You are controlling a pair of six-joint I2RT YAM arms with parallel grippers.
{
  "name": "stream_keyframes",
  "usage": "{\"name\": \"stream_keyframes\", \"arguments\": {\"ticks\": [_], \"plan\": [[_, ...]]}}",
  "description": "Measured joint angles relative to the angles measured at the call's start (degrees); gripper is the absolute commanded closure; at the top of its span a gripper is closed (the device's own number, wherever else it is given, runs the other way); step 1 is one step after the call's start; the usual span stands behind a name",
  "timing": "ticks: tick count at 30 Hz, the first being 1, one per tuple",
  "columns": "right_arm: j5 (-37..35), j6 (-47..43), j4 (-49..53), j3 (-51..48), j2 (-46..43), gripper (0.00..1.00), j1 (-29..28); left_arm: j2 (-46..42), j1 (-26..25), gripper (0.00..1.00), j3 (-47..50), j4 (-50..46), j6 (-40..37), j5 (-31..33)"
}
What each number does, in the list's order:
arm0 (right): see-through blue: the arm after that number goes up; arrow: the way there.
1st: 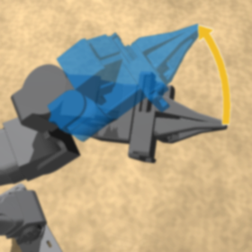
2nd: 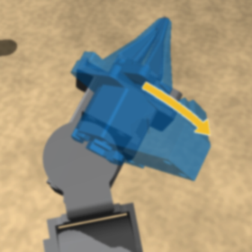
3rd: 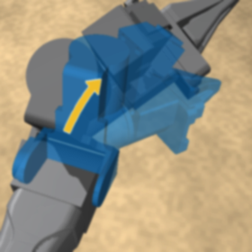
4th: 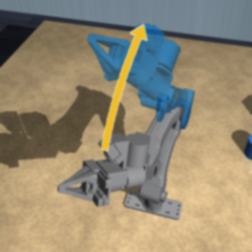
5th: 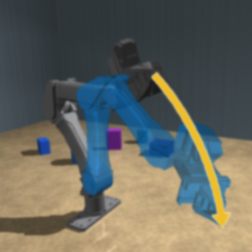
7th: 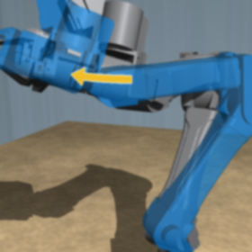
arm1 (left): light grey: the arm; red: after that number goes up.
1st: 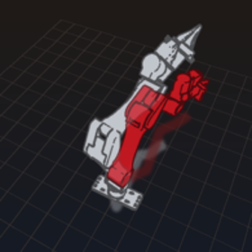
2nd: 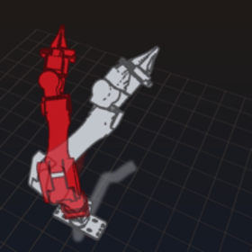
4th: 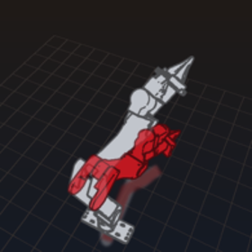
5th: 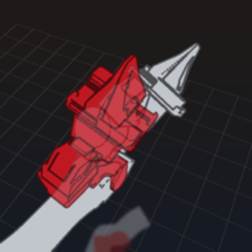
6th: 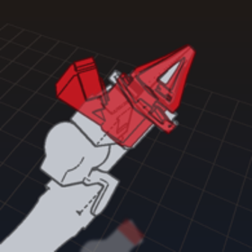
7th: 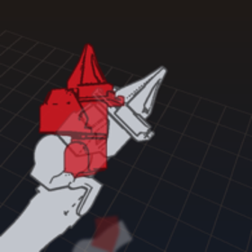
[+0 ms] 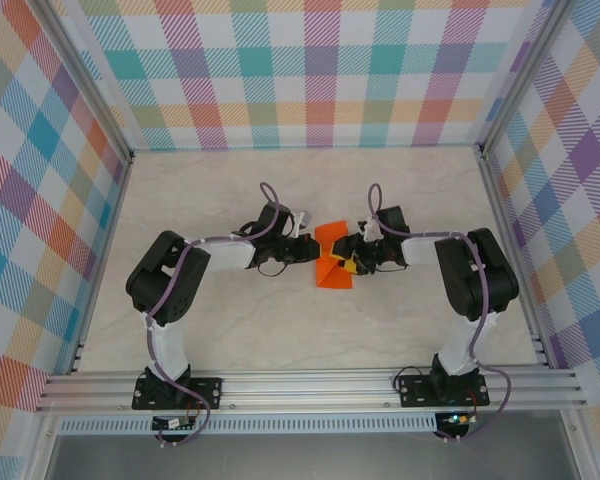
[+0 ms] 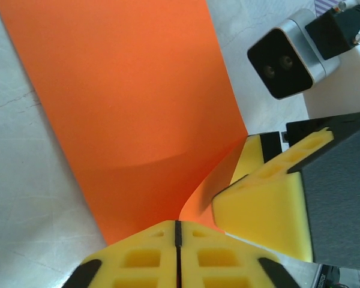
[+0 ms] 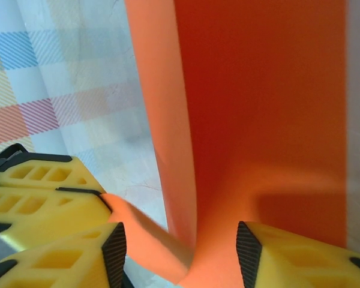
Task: Fold a paper plane with a square sheet of paper (fold left side to right side)
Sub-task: Turn over the paper at the center of the table.
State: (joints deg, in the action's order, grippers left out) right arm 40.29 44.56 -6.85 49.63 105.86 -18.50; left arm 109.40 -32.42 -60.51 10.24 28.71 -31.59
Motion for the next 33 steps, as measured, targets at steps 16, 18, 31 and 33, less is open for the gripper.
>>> {"name": "stream_keyframes", "arguments": {"ticks": [16, 18, 31, 33], "plan": [[-0.6, -2.7, -3.0, -1.7, -8.0, 1.00, 0.3, -23.8, 1.7, 0.00, 11.0, -1.1, 0.9, 5.7], [-0.6, -3.5, -3.1, -2.9, -12.6, 1.00, 0.9, -27.9, 1.8, 0.00, 12.7, -0.8, 2.2, 6.2], [3.9, -3.3, -4.3, -4.9, -27.0, 0.99, 2.9, -33.7, 1.4, 0.00, 24.8, 17.6, 20.3, 0.5], [4.6, -2.3, -4.9, -4.9, -27.7, 0.99, 2.9, -33.8, 1.0, 0.00, 24.7, 19.9, 21.7, 0.0]]}}
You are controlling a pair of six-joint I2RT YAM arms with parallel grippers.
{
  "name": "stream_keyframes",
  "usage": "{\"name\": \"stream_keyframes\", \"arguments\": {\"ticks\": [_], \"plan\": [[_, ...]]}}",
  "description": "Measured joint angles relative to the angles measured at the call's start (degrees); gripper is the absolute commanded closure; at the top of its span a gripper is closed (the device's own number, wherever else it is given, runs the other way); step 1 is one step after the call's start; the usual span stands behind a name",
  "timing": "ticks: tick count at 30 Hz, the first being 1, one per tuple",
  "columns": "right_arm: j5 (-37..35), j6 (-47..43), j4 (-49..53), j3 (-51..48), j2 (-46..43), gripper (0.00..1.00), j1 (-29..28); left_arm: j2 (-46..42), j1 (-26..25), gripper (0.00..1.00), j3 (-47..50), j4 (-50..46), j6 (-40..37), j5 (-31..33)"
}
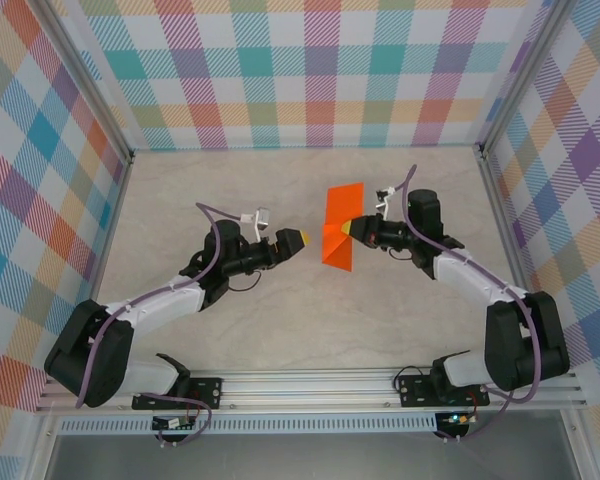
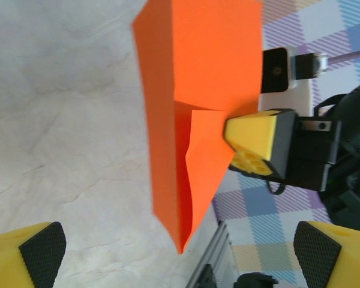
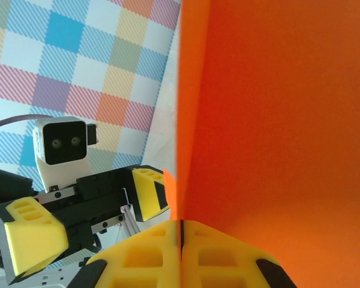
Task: Fold a paper plane with a square sheet of paper (fold left side to right side)
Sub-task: Turn over the paper at the center of the table.
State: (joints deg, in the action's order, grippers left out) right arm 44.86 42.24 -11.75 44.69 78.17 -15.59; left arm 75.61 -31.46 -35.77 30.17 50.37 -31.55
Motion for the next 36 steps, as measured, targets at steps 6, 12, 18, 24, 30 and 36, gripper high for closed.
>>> {"name": "stream_keyframes", "arguments": {"ticks": [6, 12, 18, 24, 30, 36], "plan": [[1.5, 4.9, -4.3, 0.0, -1.7, 0.98, -0.6, 0.2, -1.6, 0.00, -0.3, 5.1, 3.5, -1.0], [2.4, 9.2, -8.5, 0.1, -1.7, 0.97, -2.1, 4.1, -4.5, 0.10, -3.6, 10.4, 6.6, -1.7], [2.6, 13.2, -12.7, 0.1, -1.7, 0.97, -2.8, 5.6, -5.9, 0.25, -4.9, 12.9, 8.6, -2.0], [2.8, 15.1, -14.4, 0.1, -1.9, 0.97, -2.8, 6.0, -6.0, 0.50, -5.0, 13.7, 9.8, -2.0], [2.8, 15.6, -14.3, 0.1, -2.5, 0.96, -2.8, 6.1, -6.0, 0.72, -5.0, 13.8, 10.0, -1.8], [2.8, 15.6, -13.8, 0.1, -3.5, 0.93, -2.8, 6.5, -6.0, 0.86, -5.0, 13.9, 10.0, -1.6]]}}
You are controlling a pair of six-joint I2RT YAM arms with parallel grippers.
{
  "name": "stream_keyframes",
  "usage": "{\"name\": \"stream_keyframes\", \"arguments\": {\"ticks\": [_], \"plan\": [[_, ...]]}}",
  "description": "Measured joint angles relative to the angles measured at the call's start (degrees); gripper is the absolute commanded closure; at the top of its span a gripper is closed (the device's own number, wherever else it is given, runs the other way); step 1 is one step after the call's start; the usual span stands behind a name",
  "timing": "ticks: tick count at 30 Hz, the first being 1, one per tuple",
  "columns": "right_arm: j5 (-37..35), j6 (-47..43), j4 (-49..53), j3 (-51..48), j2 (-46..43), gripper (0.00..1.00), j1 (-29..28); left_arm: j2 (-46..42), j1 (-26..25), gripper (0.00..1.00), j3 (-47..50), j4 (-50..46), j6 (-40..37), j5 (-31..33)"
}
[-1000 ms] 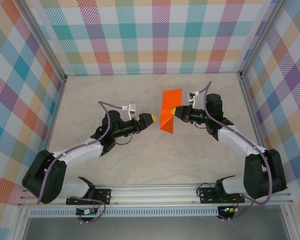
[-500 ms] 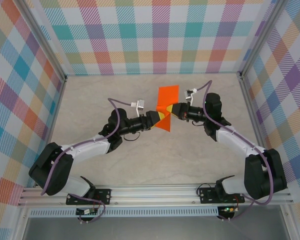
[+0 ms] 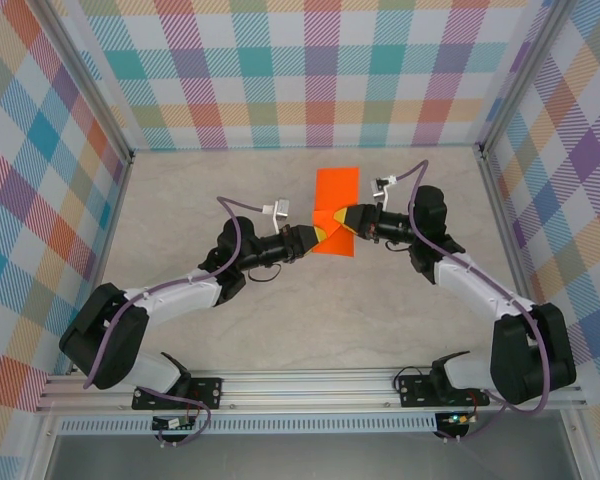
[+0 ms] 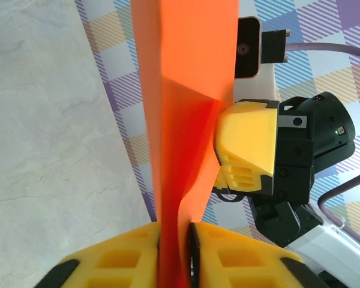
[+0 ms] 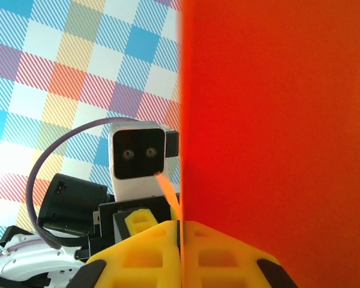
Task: Fold a paper plane with a square sheet of paper (fold left side to right side)
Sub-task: Turn over the paper at the center of the table.
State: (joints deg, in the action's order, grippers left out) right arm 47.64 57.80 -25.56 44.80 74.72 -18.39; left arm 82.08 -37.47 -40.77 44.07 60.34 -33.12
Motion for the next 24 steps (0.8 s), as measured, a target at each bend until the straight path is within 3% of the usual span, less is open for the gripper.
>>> {"name": "stream_keyframes", "arguments": {"ticks": [5, 11, 14, 19, 24], "plan": [[0.0, -0.4, 1.1, 0.0, -0.5, 0.82, 0.0, 0.0, 0.0, 0.95, 0.0, 0.0, -0.1, 0.2], [-2.0, -5.0, 9.2, 0.7, -3.1, 0.53, 0.0, -0.6, 0.0, 0.97, 0.0, -2.5, -2.1, 1.3], [-7.5, -11.1, 20.9, 3.7, -5.2, 0.37, 0.0, -3.3, -0.6, 1.00, -1.3, -13.2, -8.1, 4.3], [-28.0, -21.3, 44.5, 10.7, -7.0, 0.01, 0.3, -5.5, -8.8, 1.00, -16.1, -46.1, -25.8, 21.1], [-45.4, -25.7, 57.5, 8.2, -9.0, 0.00, 1.6, 0.2, -17.9, 1.00, -31.7, -73.0, -32.4, 46.5]]}}
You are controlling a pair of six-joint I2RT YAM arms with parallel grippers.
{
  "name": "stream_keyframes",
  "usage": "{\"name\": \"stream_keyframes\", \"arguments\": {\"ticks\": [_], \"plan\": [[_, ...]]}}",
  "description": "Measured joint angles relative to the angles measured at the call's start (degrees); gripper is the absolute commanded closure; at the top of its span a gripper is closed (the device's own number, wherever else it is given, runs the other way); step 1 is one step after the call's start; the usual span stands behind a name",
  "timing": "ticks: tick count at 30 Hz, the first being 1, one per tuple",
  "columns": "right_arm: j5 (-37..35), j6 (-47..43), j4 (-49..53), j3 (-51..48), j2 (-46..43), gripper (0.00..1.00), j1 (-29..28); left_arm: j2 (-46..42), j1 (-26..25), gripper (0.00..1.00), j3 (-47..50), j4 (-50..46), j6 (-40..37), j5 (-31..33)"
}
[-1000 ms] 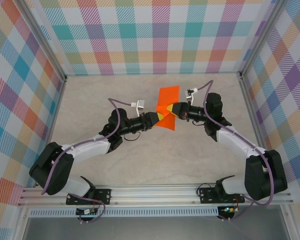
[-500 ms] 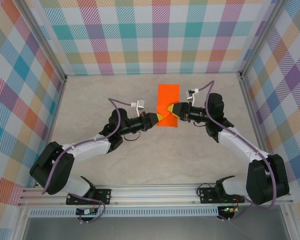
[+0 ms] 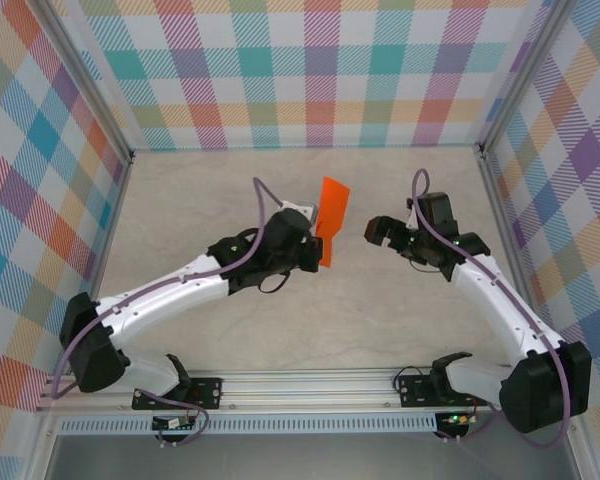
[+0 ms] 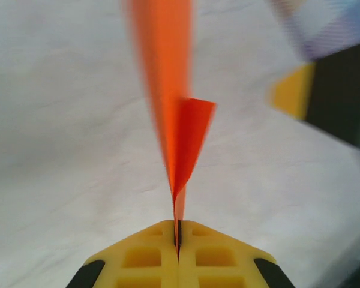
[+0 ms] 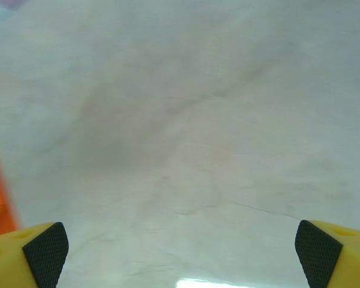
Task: Fold a paper plane with a square sheet of paper (fold left side to right side)
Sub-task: Turn over the paper at the center of the table.
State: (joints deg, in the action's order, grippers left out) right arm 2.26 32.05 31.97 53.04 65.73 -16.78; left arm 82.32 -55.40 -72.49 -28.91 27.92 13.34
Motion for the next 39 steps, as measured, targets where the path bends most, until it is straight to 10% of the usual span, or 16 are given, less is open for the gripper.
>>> {"name": "stream_keyframes", "arguments": {"ticks": [6, 13, 25, 39], "plan": [[-14.7, 0.0, 7.8, -6.2, -8.1, 0.00, 1.7, 19.0, -6.4, 1.00, -16.3, -32.2, 7.2, 26.7], [-22.4, -0.5, 11.7, -6.5, -11.8, 0.00, 2.5, 36.2, -8.0, 1.00, -29.0, -54.4, 17.5, 37.2], [-26.9, -3.2, 16.0, -6.9, -15.6, 0.00, 3.7, 50.5, -8.0, 0.90, -35.5, -53.9, 16.8, 25.4], [-27.1, -4.5, 17.3, -7.7, -16.1, 0.00, 4.7, 53.6, -5.5, 0.45, -39.9, -45.7, 9.7, 8.9]]}}
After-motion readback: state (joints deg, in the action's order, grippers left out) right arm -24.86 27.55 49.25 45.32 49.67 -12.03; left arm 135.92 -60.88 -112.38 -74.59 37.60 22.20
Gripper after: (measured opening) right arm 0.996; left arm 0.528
